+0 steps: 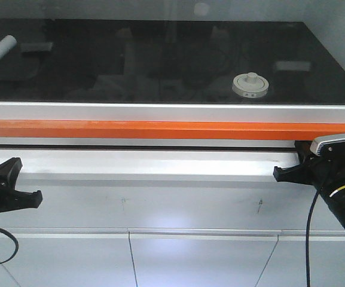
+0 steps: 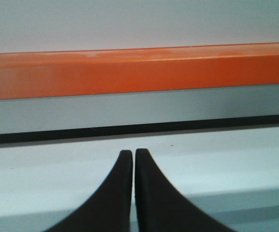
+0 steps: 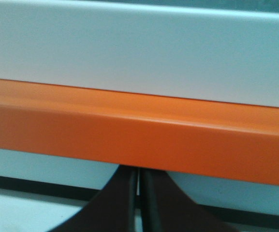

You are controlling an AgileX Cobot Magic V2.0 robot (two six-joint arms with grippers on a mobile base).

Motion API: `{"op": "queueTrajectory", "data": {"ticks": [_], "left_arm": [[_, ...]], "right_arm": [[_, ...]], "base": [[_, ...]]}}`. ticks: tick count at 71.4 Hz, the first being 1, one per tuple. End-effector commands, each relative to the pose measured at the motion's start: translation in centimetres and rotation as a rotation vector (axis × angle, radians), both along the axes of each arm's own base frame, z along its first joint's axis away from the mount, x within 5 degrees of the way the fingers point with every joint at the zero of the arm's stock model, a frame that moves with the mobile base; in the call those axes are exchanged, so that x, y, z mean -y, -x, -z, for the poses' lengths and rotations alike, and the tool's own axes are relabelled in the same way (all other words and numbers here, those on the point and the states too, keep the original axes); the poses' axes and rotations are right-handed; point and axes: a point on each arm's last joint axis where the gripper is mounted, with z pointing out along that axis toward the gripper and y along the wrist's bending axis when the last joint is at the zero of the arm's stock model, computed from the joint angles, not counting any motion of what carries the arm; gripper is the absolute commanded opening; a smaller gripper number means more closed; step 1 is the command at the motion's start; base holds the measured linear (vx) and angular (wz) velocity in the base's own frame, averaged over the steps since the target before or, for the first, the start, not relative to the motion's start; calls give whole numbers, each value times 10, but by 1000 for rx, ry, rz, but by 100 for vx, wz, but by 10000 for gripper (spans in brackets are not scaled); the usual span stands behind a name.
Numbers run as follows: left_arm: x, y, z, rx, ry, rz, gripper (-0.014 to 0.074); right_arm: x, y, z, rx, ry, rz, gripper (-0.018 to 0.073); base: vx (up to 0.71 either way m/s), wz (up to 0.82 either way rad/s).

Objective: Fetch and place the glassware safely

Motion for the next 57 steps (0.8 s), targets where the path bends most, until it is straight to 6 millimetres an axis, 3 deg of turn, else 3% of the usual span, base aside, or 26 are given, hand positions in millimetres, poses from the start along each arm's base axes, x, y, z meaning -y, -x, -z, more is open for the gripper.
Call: {"op": "queueTrajectory", "data": {"ticks": [1,32,57], "left_arm": [[-1,-7,-14,148,19,-16,-7],[-5,-10,-11,176,4,-60,-7],[-5,-32,-18,124,-5,-60,-7]], "right_arm": [[-1,-12,-33,217,-11,-11,-1],[-1,-12,-33,216,-12,-15,-1],[-1,-12,-33,216,-12,-15,-1]], "base": [[0,0],[0,0],[0,0]]}}
